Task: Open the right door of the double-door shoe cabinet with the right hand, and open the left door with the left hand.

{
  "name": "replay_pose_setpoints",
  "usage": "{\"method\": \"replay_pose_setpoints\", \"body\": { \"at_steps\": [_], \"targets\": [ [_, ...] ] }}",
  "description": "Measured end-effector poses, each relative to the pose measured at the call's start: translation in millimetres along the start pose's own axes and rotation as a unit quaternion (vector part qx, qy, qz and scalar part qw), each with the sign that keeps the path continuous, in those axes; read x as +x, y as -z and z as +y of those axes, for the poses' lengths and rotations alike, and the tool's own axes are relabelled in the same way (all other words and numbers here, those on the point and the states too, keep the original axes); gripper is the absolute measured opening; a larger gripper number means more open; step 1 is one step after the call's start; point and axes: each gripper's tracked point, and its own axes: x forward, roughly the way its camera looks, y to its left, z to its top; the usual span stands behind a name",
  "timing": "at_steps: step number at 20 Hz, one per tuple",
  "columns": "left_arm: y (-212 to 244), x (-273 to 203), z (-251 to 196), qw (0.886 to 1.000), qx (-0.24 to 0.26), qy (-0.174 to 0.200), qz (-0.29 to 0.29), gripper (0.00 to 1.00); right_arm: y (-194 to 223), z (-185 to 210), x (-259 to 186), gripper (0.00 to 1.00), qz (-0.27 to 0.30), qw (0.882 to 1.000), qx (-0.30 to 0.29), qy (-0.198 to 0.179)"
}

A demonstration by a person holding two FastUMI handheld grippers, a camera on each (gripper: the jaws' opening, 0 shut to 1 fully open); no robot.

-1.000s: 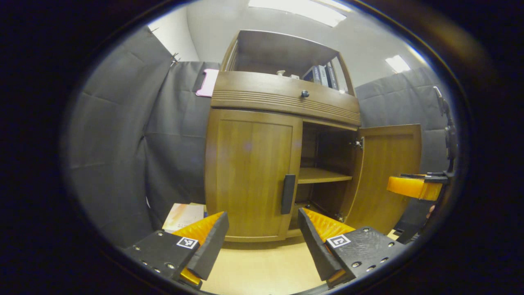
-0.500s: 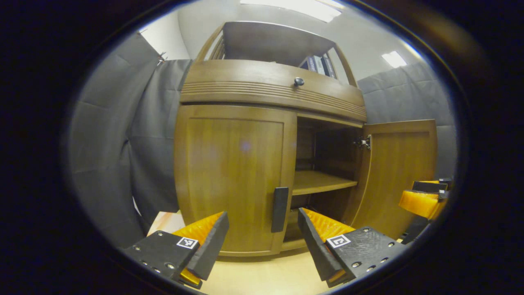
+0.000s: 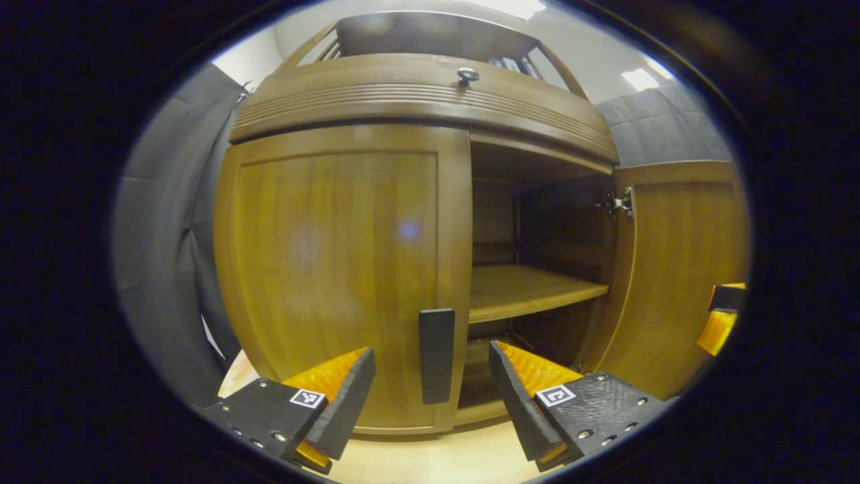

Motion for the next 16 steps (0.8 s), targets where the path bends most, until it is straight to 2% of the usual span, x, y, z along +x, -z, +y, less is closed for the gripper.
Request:
{"method": "replay_pose_setpoints", "body": {
  "at_steps": [2, 3, 4, 6, 7, 8, 11, 12, 13, 16],
  "targets": [
    [0.2, 10.6, 0.6, 1.0, -0.006, -0.006, -0.002, 0.76, 1.2, -6.7, 4.5, 1.0, 0.001, 1.0, 0.004, 0.005],
    [1.0, 15.5, 2.1, 1.0, -0.009, -0.012, -0.002, 0.74, 2.4, -9.6, 5.7, 0.96, 0.001, 1.0, 0.007, 0.007],
    [4.8, 18.7, 1.0, 1.0, -0.012, -0.012, 0.001, 0.72, 3.5, -10.7, 7.8, 1.0, 0.001, 1.0, 0.007, 0.009],
    [7.3, 28.7, 4.4, 1.0, -0.014, -0.022, 0.005, 0.73, 6.4, -11.5, 11.1, 1.0, 0.002, 1.0, -0.006, 0.011],
    [7.6, 33.4, 4.7, 1.0, -0.015, -0.022, 0.006, 0.73, 8.0, -10.4, 12.4, 0.96, 0.002, 1.0, -0.012, 0.008],
    [8.0, 37.8, 8.3, 0.999, -0.011, -0.032, 0.008, 0.73, 8.5, -8.9, 15.4, 1.0, 0.003, 1.0, -0.016, 0.005],
    [7.6, 43.8, 7.0, 0.999, -0.028, -0.025, 0.009, 0.45, 9.9, -6.3, 20.2, 1.0, 0.002, 1.0, -0.022, -0.004],
    [8.4, 45.4, 6.1, 0.999, -0.034, -0.023, 0.008, 0.36, 10.8, -4.6, 23.0, 0.97, 0.002, 1.0, -0.021, -0.007],
    [11.5, 51.4, 5.6, 0.999, -0.04, -0.022, 0.01, 0.49, 12.6, -3.4, 25.0, 0.97, 0.003, 1.0, -0.02, -0.011],
    [8.6, 48.5, 4.7, 0.999, -0.014, -0.038, 0.005, 0.37, 15.0, -2.0, 28.8, 1.0, 0.007, 1.0, -0.018, -0.014]
  ]
}}
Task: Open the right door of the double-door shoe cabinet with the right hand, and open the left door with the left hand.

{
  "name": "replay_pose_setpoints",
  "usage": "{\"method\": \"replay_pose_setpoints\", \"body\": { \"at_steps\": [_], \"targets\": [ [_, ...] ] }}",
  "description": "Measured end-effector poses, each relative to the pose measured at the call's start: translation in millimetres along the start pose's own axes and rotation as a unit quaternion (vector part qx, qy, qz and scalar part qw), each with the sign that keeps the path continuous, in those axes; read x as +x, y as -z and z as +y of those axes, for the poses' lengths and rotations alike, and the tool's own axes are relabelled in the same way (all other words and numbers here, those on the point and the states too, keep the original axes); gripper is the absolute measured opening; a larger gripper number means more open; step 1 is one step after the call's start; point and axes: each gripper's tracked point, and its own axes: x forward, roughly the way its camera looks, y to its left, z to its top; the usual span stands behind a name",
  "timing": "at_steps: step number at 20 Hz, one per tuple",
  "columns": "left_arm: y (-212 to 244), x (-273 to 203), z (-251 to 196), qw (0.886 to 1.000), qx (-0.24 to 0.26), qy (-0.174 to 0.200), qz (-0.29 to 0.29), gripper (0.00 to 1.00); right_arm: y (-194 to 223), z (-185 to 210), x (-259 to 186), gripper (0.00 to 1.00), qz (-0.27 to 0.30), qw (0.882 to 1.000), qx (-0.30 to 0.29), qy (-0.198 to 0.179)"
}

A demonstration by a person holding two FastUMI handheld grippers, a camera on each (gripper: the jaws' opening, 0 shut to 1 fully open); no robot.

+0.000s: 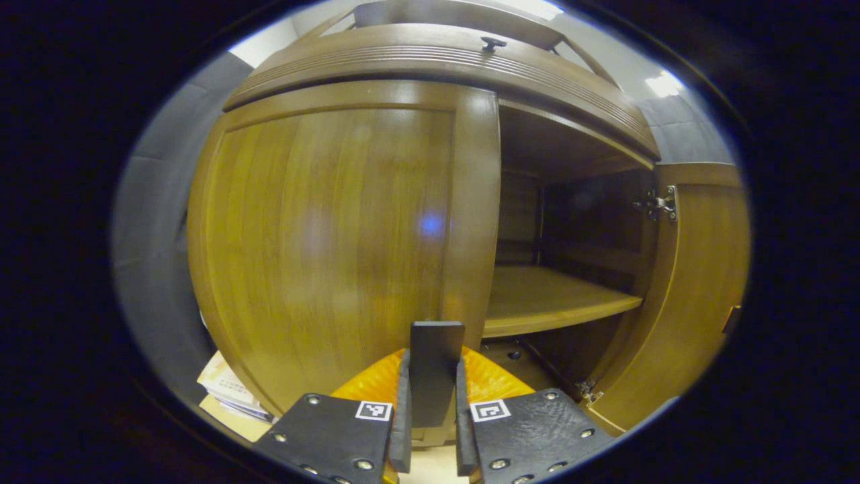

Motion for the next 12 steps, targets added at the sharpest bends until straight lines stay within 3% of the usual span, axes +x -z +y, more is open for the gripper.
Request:
{"method": "replay_pose_setpoints", "body": {
  "at_steps": [5, 12],
  "targets": [
    [0.5, 1.7, -0.7, 1.0, -0.008, -0.001, 0.002, 0.17, 3.2, 1.0, 2.2, 1.0, 0.002, 1.0, 0.003, 0.003],
    [0.3, -7.3, -1.7, 1.0, -0.009, 0.015, 0.003, 0.17, 4.5, 6.9, -5.7, 1.0, 0.005, 1.0, 0.015, 0.01]
  ]
}}
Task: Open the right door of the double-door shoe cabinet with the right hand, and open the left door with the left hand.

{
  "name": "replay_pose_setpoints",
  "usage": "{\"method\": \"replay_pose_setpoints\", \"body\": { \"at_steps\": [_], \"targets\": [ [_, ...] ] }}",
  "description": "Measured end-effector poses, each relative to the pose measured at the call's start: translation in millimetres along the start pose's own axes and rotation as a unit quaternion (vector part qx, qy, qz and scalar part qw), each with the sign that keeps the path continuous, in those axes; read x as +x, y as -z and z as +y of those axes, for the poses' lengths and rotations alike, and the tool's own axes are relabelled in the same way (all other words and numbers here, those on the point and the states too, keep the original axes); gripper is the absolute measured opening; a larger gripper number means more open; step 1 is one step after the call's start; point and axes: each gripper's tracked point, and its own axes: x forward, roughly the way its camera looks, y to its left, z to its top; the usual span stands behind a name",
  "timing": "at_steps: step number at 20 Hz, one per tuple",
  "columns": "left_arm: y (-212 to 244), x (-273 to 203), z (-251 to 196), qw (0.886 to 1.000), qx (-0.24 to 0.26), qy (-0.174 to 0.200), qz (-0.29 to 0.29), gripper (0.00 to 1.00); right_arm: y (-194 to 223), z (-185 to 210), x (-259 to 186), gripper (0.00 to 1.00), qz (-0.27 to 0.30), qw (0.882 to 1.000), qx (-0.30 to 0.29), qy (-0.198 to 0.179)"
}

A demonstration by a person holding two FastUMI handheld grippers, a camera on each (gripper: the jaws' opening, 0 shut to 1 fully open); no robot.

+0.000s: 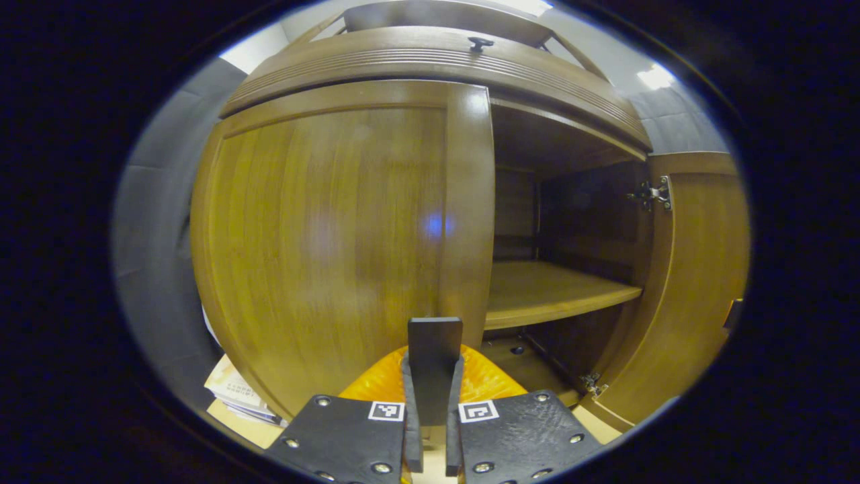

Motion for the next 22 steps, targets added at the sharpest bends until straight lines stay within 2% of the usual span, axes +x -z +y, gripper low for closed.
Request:
{"method": "replay_pose_setpoints", "body": {
  "at_steps": [8, 10, 11, 14, 15, 16, 18, 22],
  "targets": [
    [5.9, -44.2, 4.6, 0.999, -0.006, 0.033, -0.01, 0.15, 10.2, 14.8, -19.7, 0.97, 0.017, 1.0, 0.015, 0.006],
    [7.2, -56.8, 7.3, 0.999, -0.001, 0.041, -0.013, 0.13, 15.7, 20.1, -26.5, 1.0, 0.023, 1.0, 0.02, 0.006],
    [7.6, -62.9, 8.5, 0.999, -0.002, 0.045, -0.014, 0.17, 17.6, 23.6, -29.4, 1.0, 0.027, 0.999, 0.023, 0.006],
    [9.4, -82.8, 14.0, 0.998, -0.002, 0.054, -0.022, 0.17, 27.7, 33.0, -42.4, 1.0, 0.032, 0.999, 0.022, 0.006],
    [9.4, -89.2, 16.3, 0.998, 0.0, 0.056, -0.026, 0.17, 33.1, 35.5, -45.5, 0.97, 0.037, 0.999, 0.02, 0.006],
    [10.2, -96.5, 19.6, 0.998, 0.001, 0.057, -0.029, 0.17, 36.3, 37.8, -49.2, 1.0, 0.04, 0.999, 0.021, 0.006],
    [10.7, -108.8, 24.1, 0.998, 0.0, 0.057, -0.03, 0.15, 40.0, 41.2, -57.0, 0.97, 0.044, 0.999, 0.028, 0.006],
    [14.0, -136.3, 39.8, 0.998, -0.001, 0.052, -0.031, 0.17, 43.0, 45.6, -69.6, 0.98, 0.044, 0.998, 0.042, 0.012]
  ]
}}
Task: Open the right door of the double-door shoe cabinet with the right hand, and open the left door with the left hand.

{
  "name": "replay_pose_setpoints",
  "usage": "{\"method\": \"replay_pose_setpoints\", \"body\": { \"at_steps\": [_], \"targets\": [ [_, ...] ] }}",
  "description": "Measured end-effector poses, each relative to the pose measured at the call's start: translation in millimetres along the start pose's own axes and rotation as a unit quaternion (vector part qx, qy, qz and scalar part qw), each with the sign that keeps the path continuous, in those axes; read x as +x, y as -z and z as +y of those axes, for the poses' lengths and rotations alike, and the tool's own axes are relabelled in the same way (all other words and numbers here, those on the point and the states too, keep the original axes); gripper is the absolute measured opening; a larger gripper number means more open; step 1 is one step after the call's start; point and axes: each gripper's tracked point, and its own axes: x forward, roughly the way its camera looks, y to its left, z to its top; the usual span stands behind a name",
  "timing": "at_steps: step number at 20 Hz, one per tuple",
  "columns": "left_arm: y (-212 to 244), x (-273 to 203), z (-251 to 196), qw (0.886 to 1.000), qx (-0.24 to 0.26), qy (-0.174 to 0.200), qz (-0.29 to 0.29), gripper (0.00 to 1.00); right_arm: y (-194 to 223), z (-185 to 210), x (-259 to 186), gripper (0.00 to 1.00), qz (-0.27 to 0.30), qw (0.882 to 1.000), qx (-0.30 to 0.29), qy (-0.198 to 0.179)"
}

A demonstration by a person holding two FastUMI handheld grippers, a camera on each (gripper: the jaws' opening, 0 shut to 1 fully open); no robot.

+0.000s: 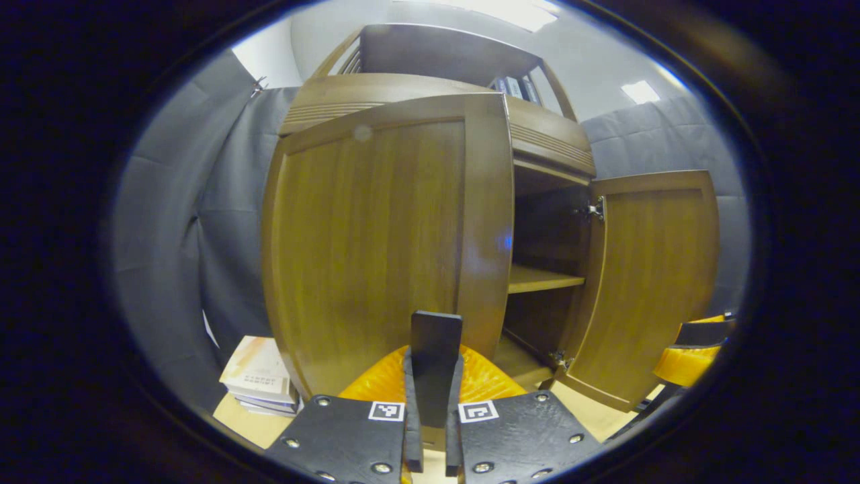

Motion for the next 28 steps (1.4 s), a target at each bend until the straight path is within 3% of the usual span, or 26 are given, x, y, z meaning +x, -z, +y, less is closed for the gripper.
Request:
{"method": "replay_pose_setpoints", "body": {
  "at_steps": [7, 11, 12, 17, 21, 28],
  "targets": [
    [0.6, -44.5, 28.1, 1.0, -0.002, -0.023, -0.006, 0.13, 9.7, 9.4, -20.6, 0.96, 0.005, 1.0, -0.002, -0.004],
    [0.8, -66.6, 46.0, 1.0, -0.01, -0.025, -0.014, 0.16, 11.9, 17.7, -29.7, 1.0, 0.004, 1.0, -0.007, -0.011],
    [1.3, -72.1, 50.8, 0.999, -0.012, -0.024, -0.017, 0.16, 12.8, 19.7, -31.4, 0.96, 0.005, 1.0, -0.008, -0.014],
    [0.8, -99.4, 81.0, 0.999, -0.009, -0.031, -0.024, 0.12, 18.2, 30.8, -34.4, 0.96, 0.015, 0.999, -0.01, -0.029],
    [2.0, -123.7, 117.6, 0.999, -0.017, -0.034, -0.034, 0.15, 18.0, 28.5, -34.6, 0.96, 0.017, 0.999, -0.021, -0.03],
    [13.2, -149.5, 188.1, 0.999, 0.001, -0.036, -0.026, 0.13, -14.7, -12.2, -21.2, 0.96, -0.007, 0.999, -0.029, 0.014]
  ]
}}
